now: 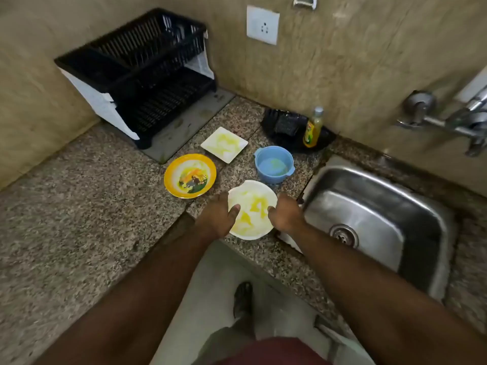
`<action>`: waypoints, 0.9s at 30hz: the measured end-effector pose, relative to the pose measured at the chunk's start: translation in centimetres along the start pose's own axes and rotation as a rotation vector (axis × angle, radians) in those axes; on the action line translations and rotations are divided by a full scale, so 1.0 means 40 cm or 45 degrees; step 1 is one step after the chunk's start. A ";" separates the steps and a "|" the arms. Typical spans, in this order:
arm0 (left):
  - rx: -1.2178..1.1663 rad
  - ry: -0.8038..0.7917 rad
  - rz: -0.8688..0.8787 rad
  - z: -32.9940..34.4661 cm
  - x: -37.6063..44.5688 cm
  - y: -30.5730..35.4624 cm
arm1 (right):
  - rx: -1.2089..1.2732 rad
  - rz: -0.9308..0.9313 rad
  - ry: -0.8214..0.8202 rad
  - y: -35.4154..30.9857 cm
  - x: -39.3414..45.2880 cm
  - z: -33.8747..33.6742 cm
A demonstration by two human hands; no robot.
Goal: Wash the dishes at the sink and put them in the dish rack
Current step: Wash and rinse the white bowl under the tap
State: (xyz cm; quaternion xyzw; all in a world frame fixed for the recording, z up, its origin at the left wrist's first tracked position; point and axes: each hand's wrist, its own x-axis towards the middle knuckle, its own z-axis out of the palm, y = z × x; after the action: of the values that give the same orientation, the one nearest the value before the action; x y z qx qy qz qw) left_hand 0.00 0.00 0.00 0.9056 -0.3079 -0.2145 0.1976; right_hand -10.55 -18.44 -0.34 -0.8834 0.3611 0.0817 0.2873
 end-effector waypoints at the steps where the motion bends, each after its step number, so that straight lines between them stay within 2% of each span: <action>1: -0.058 0.003 -0.038 0.009 0.014 -0.011 | 0.003 0.069 -0.043 -0.004 0.009 0.005; 6: -0.174 0.008 -0.288 0.023 0.059 -0.021 | 0.033 0.207 -0.121 -0.013 0.046 0.026; 9: -0.270 0.022 -0.392 0.024 0.091 -0.019 | 0.029 0.184 -0.138 -0.008 0.059 0.027; 14: -0.545 -0.112 -0.594 0.043 0.149 -0.031 | 0.100 0.120 -0.123 0.034 0.054 0.010; 16: -0.615 -0.136 -0.590 0.029 0.158 0.012 | 0.216 0.160 -0.082 0.064 0.037 -0.020; 20: -0.773 -0.163 -0.499 -0.004 0.195 0.154 | 0.447 0.250 0.130 0.143 0.008 -0.090; 23: -0.888 -0.215 -0.392 0.032 0.252 0.240 | 0.578 0.357 0.276 0.202 -0.003 -0.168; 25: -0.974 -0.300 -0.377 0.066 0.280 0.300 | 0.624 0.398 0.393 0.248 -0.011 -0.213; 27: -1.107 -0.301 -0.423 0.058 0.277 0.373 | 0.610 0.399 0.448 0.273 -0.023 -0.250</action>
State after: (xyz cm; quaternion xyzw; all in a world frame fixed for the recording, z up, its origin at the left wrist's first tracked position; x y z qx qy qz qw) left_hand -0.28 -18.56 2.40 0.7455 -0.0613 -0.4535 0.4846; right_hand -19.31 -29.84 3.30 -0.7251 0.5454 -0.1161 0.4041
